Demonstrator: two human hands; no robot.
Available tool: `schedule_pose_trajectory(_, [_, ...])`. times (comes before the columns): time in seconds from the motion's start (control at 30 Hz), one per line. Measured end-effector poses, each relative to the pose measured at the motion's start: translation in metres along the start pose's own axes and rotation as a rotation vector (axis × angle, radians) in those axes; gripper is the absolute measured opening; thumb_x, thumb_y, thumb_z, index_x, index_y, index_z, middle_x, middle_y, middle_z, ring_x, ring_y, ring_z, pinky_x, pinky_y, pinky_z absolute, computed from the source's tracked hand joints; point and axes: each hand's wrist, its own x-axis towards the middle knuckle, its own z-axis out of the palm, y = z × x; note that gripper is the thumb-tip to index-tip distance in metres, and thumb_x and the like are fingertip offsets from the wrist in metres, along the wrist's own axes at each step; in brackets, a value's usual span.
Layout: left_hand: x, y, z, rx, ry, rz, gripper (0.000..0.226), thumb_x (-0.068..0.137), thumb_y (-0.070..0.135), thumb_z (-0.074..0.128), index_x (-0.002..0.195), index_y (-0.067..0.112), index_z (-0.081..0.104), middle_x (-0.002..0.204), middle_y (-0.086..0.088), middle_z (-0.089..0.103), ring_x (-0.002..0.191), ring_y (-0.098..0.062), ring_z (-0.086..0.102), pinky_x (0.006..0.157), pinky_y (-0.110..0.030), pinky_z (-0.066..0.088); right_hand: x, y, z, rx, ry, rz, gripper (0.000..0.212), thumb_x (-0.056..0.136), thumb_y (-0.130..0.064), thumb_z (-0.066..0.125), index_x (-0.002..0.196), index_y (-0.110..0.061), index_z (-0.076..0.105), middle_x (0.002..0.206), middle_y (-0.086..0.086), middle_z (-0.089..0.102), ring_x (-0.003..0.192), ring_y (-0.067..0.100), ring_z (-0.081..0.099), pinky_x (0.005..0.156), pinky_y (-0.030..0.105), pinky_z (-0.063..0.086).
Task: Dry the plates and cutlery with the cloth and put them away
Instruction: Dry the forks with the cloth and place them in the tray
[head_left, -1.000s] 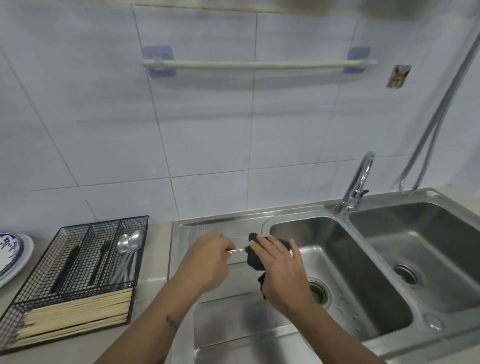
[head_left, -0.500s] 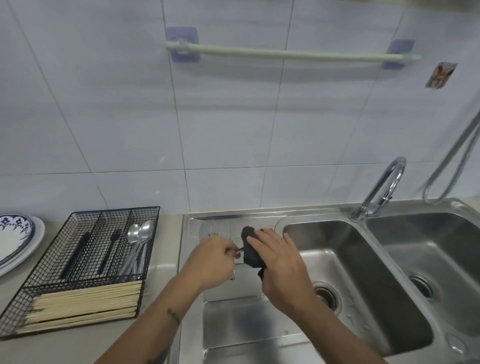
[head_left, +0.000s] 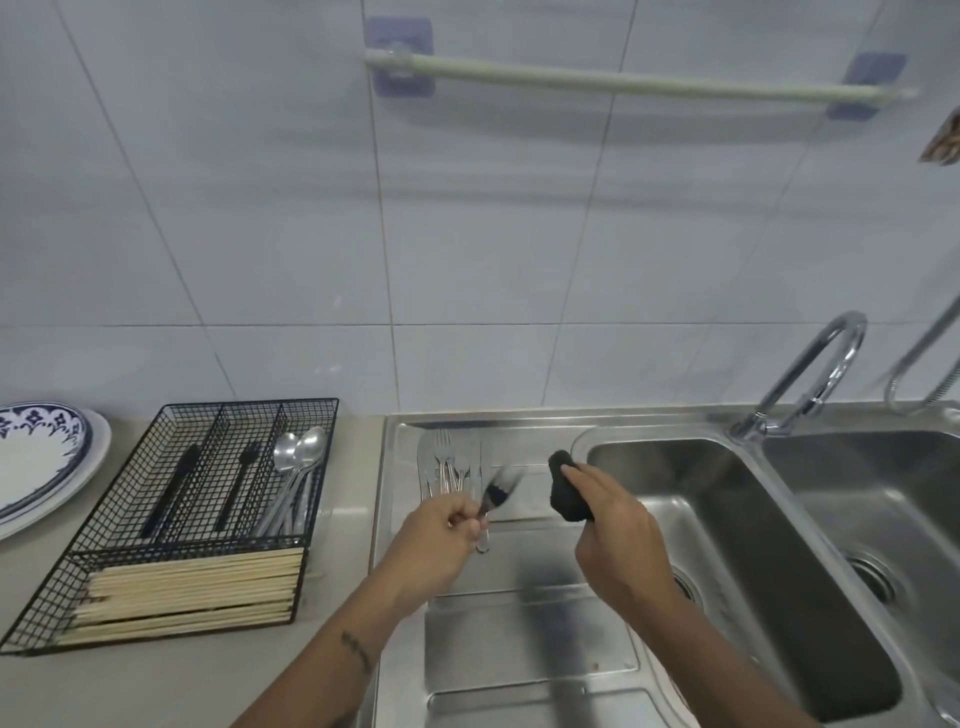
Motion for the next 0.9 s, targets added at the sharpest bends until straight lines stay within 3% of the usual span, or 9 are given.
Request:
schedule_pose_trajectory(0.13, [0.003,0.003,0.008,-0.306,0.059,-0.094,0.011,0.094,0.003,0.063,0.097,0.014,0.065,0.08,-0.004,0.062,0.077,-0.021,0.066,0.07,-0.035,0.061,0.0,-0.015,-0.003,0.156,0.038,-0.025,0.068,0.071,0.016,0.048,0.131,-0.014,0.061,0.13,-0.002,0.062,0.114,0.019,0.059,0.1,0.033,0.047])
schedule_pose_trajectory(0.23, [0.006,0.018,0.013,-0.544,0.052,-0.189,0.019,0.086,-0.007,0.065,0.086,0.011,0.059,0.078,-0.011,0.068,0.072,-0.025,0.071,0.072,-0.043,0.061,-0.003,-0.033,0.001,0.22,0.032,-0.087,0.068,0.071,0.015,0.048,0.131,-0.013,0.06,0.13,-0.002,0.061,0.115,0.018,0.058,0.102,0.03,0.045])
schedule_pose_trajectory(0.33, [0.008,0.028,0.013,-0.711,0.077,-0.255,0.02,0.085,-0.005,0.065,0.078,0.014,0.06,0.077,-0.012,0.071,0.069,-0.025,0.074,0.066,-0.034,0.056,-0.012,-0.043,0.008,0.22,-0.02,-0.129,0.069,0.073,0.012,0.05,0.136,-0.016,0.057,0.136,-0.003,0.056,0.123,0.017,0.052,0.107,0.031,0.042])
schedule_pose_trajectory(0.4, [0.009,0.032,0.011,-0.803,0.093,-0.268,0.006,0.09,0.003,0.061,0.088,0.005,0.066,0.083,-0.013,0.076,0.075,-0.028,0.076,0.066,-0.034,0.058,-0.017,-0.043,0.014,0.172,-0.045,-0.174,0.07,0.073,0.01,0.052,0.138,-0.016,0.055,0.141,-0.002,0.052,0.13,0.018,0.047,0.111,0.036,0.037])
schedule_pose_trajectory(0.53, [0.008,0.038,0.006,-0.867,0.156,-0.286,0.018,0.098,0.008,0.053,0.101,-0.006,0.063,0.077,-0.019,0.075,0.075,-0.033,0.077,0.059,-0.034,0.061,-0.017,-0.028,0.019,-0.097,-0.104,-0.146,0.074,0.079,0.0,0.055,0.148,-0.026,0.042,0.152,-0.008,0.04,0.142,0.015,0.032,0.12,0.047,0.016])
schedule_pose_trajectory(0.6, [0.006,0.038,0.006,-0.84,0.179,-0.281,0.02,0.101,0.01,0.05,0.103,-0.007,0.061,0.082,-0.022,0.075,0.076,-0.034,0.077,0.062,-0.037,0.062,-0.017,-0.023,0.017,-0.15,-0.095,-0.091,0.073,0.081,-0.001,0.056,0.148,-0.027,0.041,0.153,-0.008,0.039,0.144,0.015,0.03,0.12,0.048,0.011])
schedule_pose_trajectory(0.7, [0.004,0.042,0.012,-0.793,0.215,-0.278,0.021,0.103,0.015,0.052,0.097,-0.001,0.065,0.076,-0.018,0.076,0.072,-0.032,0.076,0.061,-0.037,0.062,-0.021,-0.033,0.021,-0.111,-0.048,-0.187,0.072,0.071,0.003,0.06,0.139,-0.02,0.055,0.144,0.0,0.053,0.137,0.023,0.043,0.116,0.055,0.02])
schedule_pose_trajectory(0.8, [0.005,0.044,0.015,-0.826,0.215,-0.246,0.014,0.1,0.014,0.055,0.101,0.007,0.067,0.079,-0.014,0.076,0.075,-0.029,0.076,0.065,-0.039,0.061,-0.022,-0.037,0.023,-0.074,-0.059,-0.221,0.073,0.073,0.0,0.061,0.142,-0.022,0.051,0.148,-0.001,0.049,0.141,0.021,0.038,0.117,0.056,0.023])
schedule_pose_trajectory(0.9, [0.001,0.039,0.013,-0.96,0.117,-0.251,0.012,0.102,0.009,0.052,0.108,0.006,0.062,0.078,-0.015,0.076,0.077,-0.03,0.077,0.069,-0.04,0.061,-0.018,-0.021,0.019,-0.035,-0.061,-0.193,0.07,0.076,0.002,0.063,0.142,-0.019,0.052,0.147,0.0,0.049,0.137,0.024,0.041,0.113,0.05,0.032])
